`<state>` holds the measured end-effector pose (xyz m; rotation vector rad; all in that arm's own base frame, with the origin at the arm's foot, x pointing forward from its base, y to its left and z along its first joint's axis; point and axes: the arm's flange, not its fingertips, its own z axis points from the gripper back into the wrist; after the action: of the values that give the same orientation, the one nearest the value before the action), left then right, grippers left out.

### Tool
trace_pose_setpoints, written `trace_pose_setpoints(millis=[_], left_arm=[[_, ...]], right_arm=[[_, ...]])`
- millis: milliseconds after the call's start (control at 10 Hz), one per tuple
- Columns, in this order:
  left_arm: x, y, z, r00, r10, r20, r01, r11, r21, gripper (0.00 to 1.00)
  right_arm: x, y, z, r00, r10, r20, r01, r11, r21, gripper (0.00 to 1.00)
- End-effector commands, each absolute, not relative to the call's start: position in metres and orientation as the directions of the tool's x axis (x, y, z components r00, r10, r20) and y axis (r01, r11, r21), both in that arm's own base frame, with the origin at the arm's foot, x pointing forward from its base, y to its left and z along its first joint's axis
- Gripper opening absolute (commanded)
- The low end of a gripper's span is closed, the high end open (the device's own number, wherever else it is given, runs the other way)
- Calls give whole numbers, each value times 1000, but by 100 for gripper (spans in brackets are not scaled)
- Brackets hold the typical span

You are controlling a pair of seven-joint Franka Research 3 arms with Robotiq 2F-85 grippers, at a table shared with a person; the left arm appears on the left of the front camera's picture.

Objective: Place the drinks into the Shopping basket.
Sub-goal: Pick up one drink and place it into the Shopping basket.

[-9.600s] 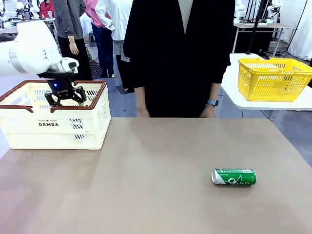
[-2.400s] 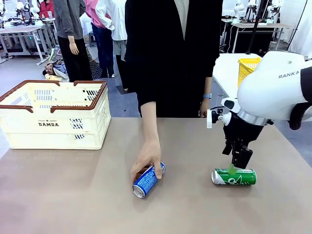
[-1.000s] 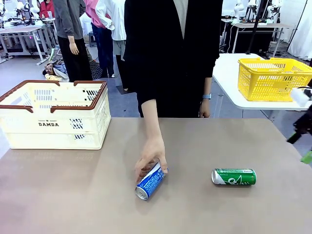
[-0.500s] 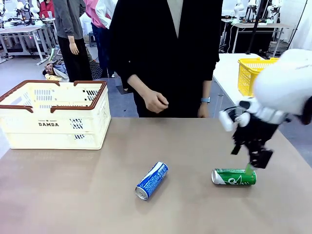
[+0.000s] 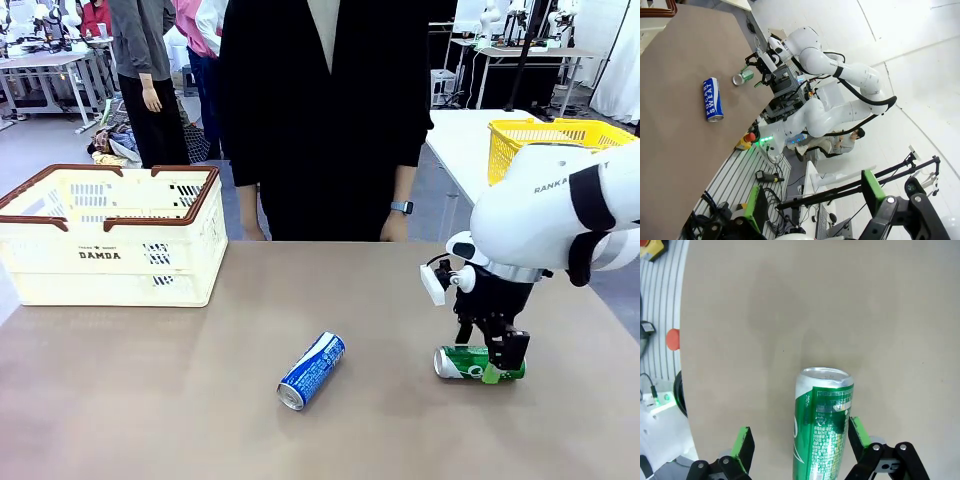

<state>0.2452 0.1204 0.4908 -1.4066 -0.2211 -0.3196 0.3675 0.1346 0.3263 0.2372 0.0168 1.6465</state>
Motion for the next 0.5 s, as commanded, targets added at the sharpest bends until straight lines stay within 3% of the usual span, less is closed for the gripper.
trace_pose_setpoints(millis=[0,400], left_arm=[[245,119,494,936,-73,345,351,107,-930,100],[245,119,494,936,-73,345,351,107,-930,100]], right_arm=[[362,134,310,-67,991,116,-990,-81,116,100],[365,128,289,-43,991,127,-993,-57,106,100]])
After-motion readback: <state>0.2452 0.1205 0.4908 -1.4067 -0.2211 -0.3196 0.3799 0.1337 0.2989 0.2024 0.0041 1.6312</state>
